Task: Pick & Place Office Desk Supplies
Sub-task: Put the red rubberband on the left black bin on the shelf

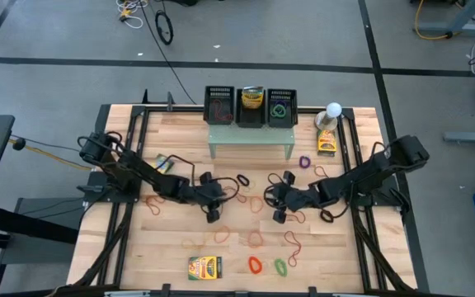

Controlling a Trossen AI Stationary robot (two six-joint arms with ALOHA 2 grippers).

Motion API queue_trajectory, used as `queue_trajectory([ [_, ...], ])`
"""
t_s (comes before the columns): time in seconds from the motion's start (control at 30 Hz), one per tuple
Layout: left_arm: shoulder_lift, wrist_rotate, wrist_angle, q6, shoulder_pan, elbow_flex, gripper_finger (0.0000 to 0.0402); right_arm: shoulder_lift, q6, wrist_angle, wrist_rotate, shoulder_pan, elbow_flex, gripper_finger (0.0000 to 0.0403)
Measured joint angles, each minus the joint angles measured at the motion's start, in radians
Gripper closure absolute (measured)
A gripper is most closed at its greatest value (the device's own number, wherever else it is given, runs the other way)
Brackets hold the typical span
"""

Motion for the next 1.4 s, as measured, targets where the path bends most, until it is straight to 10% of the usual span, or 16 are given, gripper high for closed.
queue_trajectory([
  [0.17, 0.014, -0.115, -0.062, 0.015, 0.023, 0.05, 0.0232, 0.028, -0.037, 0.051, -0.002, -0.007, 0.0, 0.0275],
  [0.4, 0.046, 0.01, -0.125, -0.028, 0.089, 0.064, 0.0206, 0.03, -0.147, 0.1, -0.002, -0.013, 0.0, 0.0275],
  [0.83, 0.015, 0.103, -0.216, -0.034, 0.125, 0.064, 0.0394, 0.03, -0.165, 0.125, 0.039, -0.04, 0.0, 0.0275],
  [1.13, -0.275, -0.009, -0.234, 0.029, 0.129, 0.057, 0.0398, 0.03, -0.166, 0.131, 0.035, -0.04, 0.0, 0.0275],
  [1.4, -0.571, 0.087, -0.278, 0.178, 0.336, 0.071, 0.0399, 0.03, -0.166, 0.133, 0.034, -0.04, 0.0, 0.0275],
])
